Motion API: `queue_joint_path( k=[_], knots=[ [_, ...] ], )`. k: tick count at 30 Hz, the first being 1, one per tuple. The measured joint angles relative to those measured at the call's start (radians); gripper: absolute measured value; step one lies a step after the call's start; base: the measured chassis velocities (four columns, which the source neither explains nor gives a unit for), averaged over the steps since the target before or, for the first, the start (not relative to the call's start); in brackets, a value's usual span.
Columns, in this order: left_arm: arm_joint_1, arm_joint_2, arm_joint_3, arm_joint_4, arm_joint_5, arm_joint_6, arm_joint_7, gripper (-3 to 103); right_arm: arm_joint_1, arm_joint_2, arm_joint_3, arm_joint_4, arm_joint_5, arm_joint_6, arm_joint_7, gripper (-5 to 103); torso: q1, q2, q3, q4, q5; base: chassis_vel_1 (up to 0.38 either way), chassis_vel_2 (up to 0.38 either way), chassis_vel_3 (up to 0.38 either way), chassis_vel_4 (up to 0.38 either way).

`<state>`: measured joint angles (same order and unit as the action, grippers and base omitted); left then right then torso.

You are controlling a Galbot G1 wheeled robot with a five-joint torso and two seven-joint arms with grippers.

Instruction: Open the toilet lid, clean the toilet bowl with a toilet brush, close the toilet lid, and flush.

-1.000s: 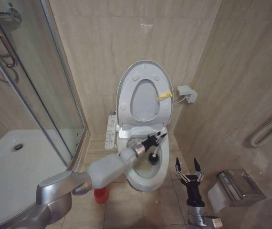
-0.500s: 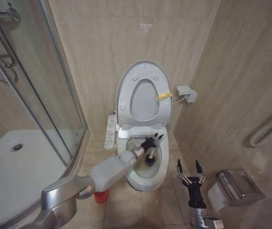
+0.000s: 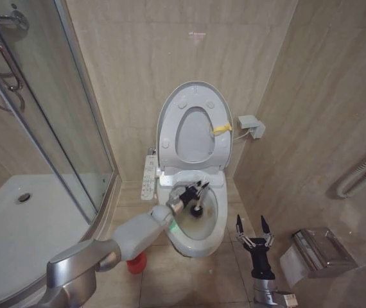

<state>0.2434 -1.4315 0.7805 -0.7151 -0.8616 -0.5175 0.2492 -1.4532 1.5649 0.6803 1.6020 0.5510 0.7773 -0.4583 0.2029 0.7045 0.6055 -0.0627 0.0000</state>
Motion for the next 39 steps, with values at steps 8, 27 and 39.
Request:
queue_joint_path(
  k=[8, 27, 39],
  knots=[
    [-0.027, -0.016, -0.034, -0.157, -0.059, 0.007, -0.023, 21, -0.005, 0.013, -0.003, 0.009, -0.01, 0.005, -0.004, 100, 0.0, 0.0, 0.0, -0.0023, 0.0, 0.0, 0.0, 0.0, 0.0],
    [-0.022, -0.076, -0.061, -0.103, -0.011, -0.011, -0.046, 21, -0.013, 0.018, -0.001, 0.024, -0.012, 0.008, -0.012, 100, 0.0, 0.0, 0.0, -0.0021, 0.0, 0.0, 0.0, 0.0, 0.0],
    [-0.015, -0.019, -0.066, -0.132, -0.014, 0.004, -0.068, 21, -0.013, 0.01, 0.002, 0.028, -0.006, 0.008, -0.014, 100, 0.0, 0.0, 0.0, -0.0016, -0.0001, 0.0, 0.0, 0.0, 0.0]
  ],
)
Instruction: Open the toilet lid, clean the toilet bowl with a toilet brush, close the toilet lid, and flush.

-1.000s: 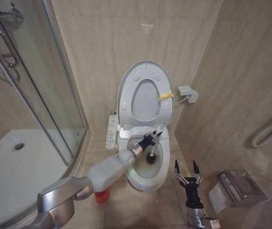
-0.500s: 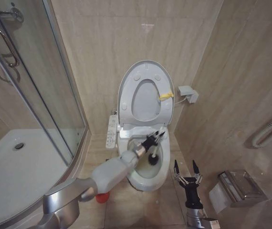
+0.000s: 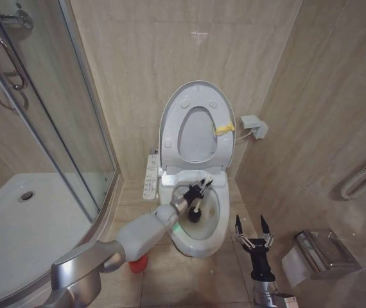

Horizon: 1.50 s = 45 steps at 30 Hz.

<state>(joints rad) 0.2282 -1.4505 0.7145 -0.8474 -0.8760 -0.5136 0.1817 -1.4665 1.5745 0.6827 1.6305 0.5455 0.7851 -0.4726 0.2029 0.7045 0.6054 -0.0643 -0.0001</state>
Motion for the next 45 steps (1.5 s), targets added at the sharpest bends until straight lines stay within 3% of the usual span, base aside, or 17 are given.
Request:
queue_joint_path(
  k=[4, 7, 12, 15, 19, 21, 28, 33, 37, 41, 45],
  knots=[
    [-0.01, 0.009, 0.007, -0.051, -0.05, 0.008, -0.007, 21, 0.003, -0.007, 0.003, -0.007, 0.001, 0.0, 0.0, 100, 0.0, 0.0, 0.0, -0.0007, -0.0001, 0.0, 0.0, 0.0, 0.0],
    [0.011, 0.044, 0.084, 0.009, -0.066, 0.0, -0.006, 21, 0.005, -0.026, -0.003, -0.019, -0.006, 0.004, -0.002, 100, 0.0, 0.0, 0.0, 0.0003, -0.0003, 0.0, 0.0, 0.0, 0.0],
    [0.006, 0.089, 0.153, 0.009, -0.083, -0.01, -0.004, 21, 0.017, -0.034, -0.013, -0.029, -0.022, 0.004, -0.007, 100, 0.0, 0.0, 0.0, 0.0017, 0.0001, 0.0, 0.0, 0.0, 0.0],
    [-0.053, 0.098, 0.182, -0.076, -0.146, -0.012, -0.011, 21, 0.033, -0.025, -0.016, -0.043, -0.033, -0.001, -0.008, 100, 0.0, 0.0, 0.0, -0.0001, 0.0001, 0.0, 0.0, 0.0, 0.0],
    [-0.08, 0.067, 0.168, -0.089, -0.183, -0.027, 0.002, 21, 0.034, -0.013, -0.016, -0.05, -0.039, -0.002, -0.013, 100, 0.0, 0.0, 0.0, -0.0008, 0.0, 0.0, 0.0, 0.0, 0.0],
    [-0.08, 0.062, 0.167, -0.071, -0.183, -0.029, 0.012, 21, 0.033, -0.009, -0.016, -0.05, -0.04, -0.001, -0.015, 100, 0.0, 0.0, 0.0, -0.001, 0.0, 0.0, 0.0, 0.0, 0.0],
    [-0.03, 0.055, 0.153, 0.038, -0.139, -0.046, 0.053, 21, 0.024, -0.001, -0.022, -0.036, -0.047, 0.0, -0.023, 100, 0.0, 0.0, 0.0, 0.0017, 0.0001, 0.0, 0.0, 0.0, 0.0],
    [-0.048, -0.021, 0.1, -0.002, -0.138, -0.047, 0.035, 21, 0.022, 0.013, -0.022, -0.027, -0.054, 0.0, -0.023, 100, 0.0, 0.0, 0.0, -0.0006, 0.0, 0.0, 0.0, 0.0, 0.0],
    [-0.048, -0.056, 0.082, -0.003, -0.139, -0.046, 0.033, 21, 0.016, 0.021, -0.021, -0.022, -0.059, 0.002, -0.025, 100, 0.0, 0.0, 0.0, -0.001, 0.0001, 0.0, 0.0, 0.0, 0.0],
    [-0.022, -0.05, 0.081, 0.076, -0.101, -0.052, 0.06, 21, 0.011, 0.029, -0.02, -0.015, -0.061, 0.003, -0.026, 100, 0.0, 0.0, 0.0, 0.001, 0.0003, 0.0, 0.0, 0.0, 0.0],
    [-0.013, -0.046, 0.076, 0.098, -0.082, -0.057, 0.066, 21, 0.01, 0.032, -0.02, -0.012, -0.062, 0.004, -0.027, 100, 0.0, 0.0, 0.0, 0.0012, 0.0002, 0.0, 0.0, 0.0, 0.0]
  ],
)
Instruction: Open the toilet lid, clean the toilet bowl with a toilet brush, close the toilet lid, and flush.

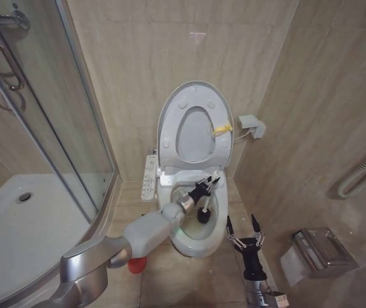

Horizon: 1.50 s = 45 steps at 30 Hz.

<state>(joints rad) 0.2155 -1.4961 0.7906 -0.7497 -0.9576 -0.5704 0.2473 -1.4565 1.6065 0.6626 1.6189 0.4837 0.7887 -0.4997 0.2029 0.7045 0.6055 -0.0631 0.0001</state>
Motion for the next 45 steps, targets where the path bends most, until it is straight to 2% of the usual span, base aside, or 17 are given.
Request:
queue_joint_path(
  k=[7, 11, 13, 16, 19, 21, 23, 26, 31, 34, 39, 45],
  knots=[
    [-0.02, -0.031, -0.043, -0.064, 0.007, 0.001, -0.027, 21, -0.005, 0.002, 0.001, -0.001, -0.002, 0.003, -0.003, 100, 0.0, 0.0, 0.0, -0.0017, -0.0002, 0.0, 0.0, 0.0, 0.0],
    [-0.013, -0.052, -0.064, 0.014, 0.042, -0.011, -0.008, 21, -0.01, 0.002, -0.002, 0.0, -0.002, 0.007, -0.005, 100, 0.0, 0.0, 0.0, -0.0017, -0.0002, 0.0, 0.0, 0.0, 0.0],
    [0.004, -0.058, -0.092, 0.112, 0.096, -0.031, 0.033, 21, -0.015, 0.0, -0.005, 0.006, -0.002, 0.009, -0.006, 100, 0.0, 0.0, 0.0, -0.0006, -0.0001, 0.0, 0.0, 0.0, 0.0],
    [0.012, -0.036, -0.078, 0.121, 0.11, -0.033, 0.043, 21, -0.018, -0.005, -0.005, 0.009, -0.002, 0.009, -0.006, 100, 0.0, 0.0, 0.0, -0.0003, -0.0002, 0.0, 0.0, 0.0, 0.0],
    [0.012, -0.006, -0.062, 0.053, 0.097, -0.02, 0.023, 21, -0.023, -0.012, -0.005, 0.014, 0.0, 0.009, -0.006, 100, 0.0, 0.0, 0.0, 0.0, 0.0, 0.0, 0.0, 0.0, 0.0],
    [0.004, 0.005, -0.063, -0.026, 0.062, -0.001, -0.006, 21, -0.027, -0.016, -0.003, 0.015, 0.003, 0.011, -0.006, 100, 0.0, 0.0, 0.0, -0.001, -0.0002, 0.0, 0.0, 0.0, 0.0],
    [-0.002, 0.003, -0.067, -0.049, 0.051, 0.003, -0.012, 21, -0.028, -0.017, -0.003, 0.015, 0.004, 0.013, -0.007, 100, 0.0, 0.0, 0.0, -0.0017, -0.0002, 0.0, 0.0, 0.0, 0.0],
    [0.002, 0.001, -0.064, 0.002, 0.066, -0.006, 0.002, 21, -0.033, -0.018, -0.003, 0.018, 0.005, 0.014, -0.007, 100, 0.0, 0.0, 0.0, -0.0019, 0.0, 0.0, 0.0, 0.0, 0.0],
    [0.024, 0.016, -0.054, 0.082, 0.095, -0.012, 0.033, 21, -0.036, -0.024, -0.002, 0.029, 0.007, 0.014, -0.007, 100, 0.0, 0.0, 0.0, 0.0003, 0.0, 0.0, 0.0, 0.0, 0.0],
    [0.019, 0.008, -0.07, 0.053, 0.088, -0.011, 0.023, 21, -0.036, -0.023, -0.001, 0.03, 0.007, 0.013, -0.007, 100, 0.0, 0.0, 0.0, 0.0, 0.0, 0.0, 0.0, 0.0, 0.0],
    [0.0, -0.018, -0.107, -0.055, 0.056, -0.002, -0.001, 21, -0.033, -0.012, -0.002, 0.03, 0.002, 0.013, -0.008, 100, 0.0, 0.0, 0.0, -0.0022, -0.0003, 0.0, 0.0, 0.0, 0.0],
    [0.022, -0.001, -0.097, 0.042, 0.089, -0.019, 0.05, 21, -0.034, -0.001, -0.008, 0.034, -0.008, 0.013, -0.01, 100, 0.0, 0.0, 0.0, -0.0005, -0.0001, 0.0, 0.0, 0.0, 0.0]
  ],
)
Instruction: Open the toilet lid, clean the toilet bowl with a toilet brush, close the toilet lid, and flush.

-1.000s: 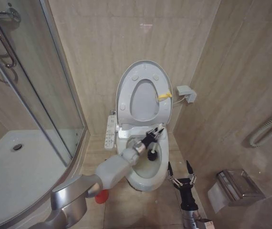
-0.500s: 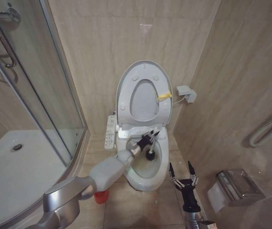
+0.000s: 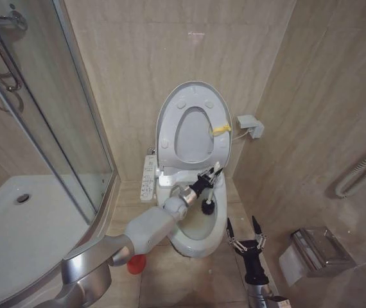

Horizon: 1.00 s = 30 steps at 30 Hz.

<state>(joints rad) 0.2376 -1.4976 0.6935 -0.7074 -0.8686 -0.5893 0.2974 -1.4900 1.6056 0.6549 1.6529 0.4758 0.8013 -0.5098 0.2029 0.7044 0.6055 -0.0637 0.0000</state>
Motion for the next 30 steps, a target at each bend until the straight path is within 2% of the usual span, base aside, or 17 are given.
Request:
queue_joint_path(
  k=[2, 5, 8, 10, 13, 16, 18, 21, 25, 30],
  knots=[
    [0.015, 0.016, -0.003, 0.028, 0.017, -0.003, 0.008, 21, 0.0, 0.002, -0.001, 0.0, -0.001, 0.0, -0.001, 100, 0.0, 0.0, 0.0, 0.001, 0.0, 0.0, 0.0, 0.0, 0.0],
    [0.019, 0.021, -0.017, 0.016, 0.023, -0.005, 0.001, 21, 0.001, 0.002, -0.001, 0.0, -0.003, 0.0, -0.001, 100, 0.0, 0.0, 0.0, 0.0009, 0.0, 0.0, 0.0, 0.0, 0.0],
    [0.011, 0.024, -0.029, -0.103, -0.009, -0.001, -0.045, 21, 0.002, 0.003, -0.001, -0.001, -0.004, 0.0, -0.002, 100, 0.0, 0.0, 0.0, -0.0011, -0.0002, 0.0, 0.0, 0.0, 0.0],
    [0.009, 0.026, -0.027, -0.135, -0.023, 0.005, -0.054, 21, 0.001, 0.003, 0.0, -0.002, -0.004, 0.001, -0.002, 100, 0.0, 0.0, 0.0, -0.0011, 0.0, 0.0, 0.0, 0.0, 0.0],
    [0.009, 0.036, 0.004, -0.156, -0.046, 0.012, -0.063, 21, 0.001, 0.003, 0.002, -0.002, -0.006, 0.001, -0.003, 100, 0.0, 0.0, 0.0, -0.0015, -0.0002, 0.0, 0.0, 0.0, 0.0],
    [0.009, 0.056, 0.056, -0.113, -0.061, 0.008, -0.063, 21, 0.002, 0.003, 0.003, -0.001, -0.009, 0.001, -0.003, 100, 0.0, 0.0, 0.0, -0.0009, 0.0, 0.0, 0.0, 0.0, 0.0],
    [0.002, 0.092, 0.116, -0.069, -0.082, 0.007, -0.063, 21, 0.008, 0.003, 0.007, 0.0, -0.009, -0.002, -0.001, 100, 0.0, 0.0, 0.0, 0.0008, 0.0, 0.0, 0.0, 0.0, 0.0],
    [-0.013, 0.109, 0.154, -0.065, -0.102, 0.012, -0.07, 21, 0.016, 0.003, 0.01, -0.003, -0.014, -0.008, 0.0, 100, 0.0, 0.0, 0.0, 0.0011, 0.0001, 0.013, 0.017, 0.006, -0.003],
    [-0.069, 0.103, 0.195, -0.123, -0.165, 0.033, -0.098, 21, 0.024, 0.003, 0.01, -0.006, -0.026, -0.021, 0.007, 100, 0.0, 0.0, 0.0, -0.0007, 0.0, 0.01, 0.013, -0.002, 0.0],
    [-0.113, 0.094, 0.231, -0.132, -0.214, 0.029, -0.045, 21, 0.028, 0.003, 0.011, -0.011, -0.031, -0.025, 0.008, 100, 0.0, 0.0, 0.0, -0.0015, 0.0001, 0.0, 0.0, 0.0, 0.0]
  ],
)
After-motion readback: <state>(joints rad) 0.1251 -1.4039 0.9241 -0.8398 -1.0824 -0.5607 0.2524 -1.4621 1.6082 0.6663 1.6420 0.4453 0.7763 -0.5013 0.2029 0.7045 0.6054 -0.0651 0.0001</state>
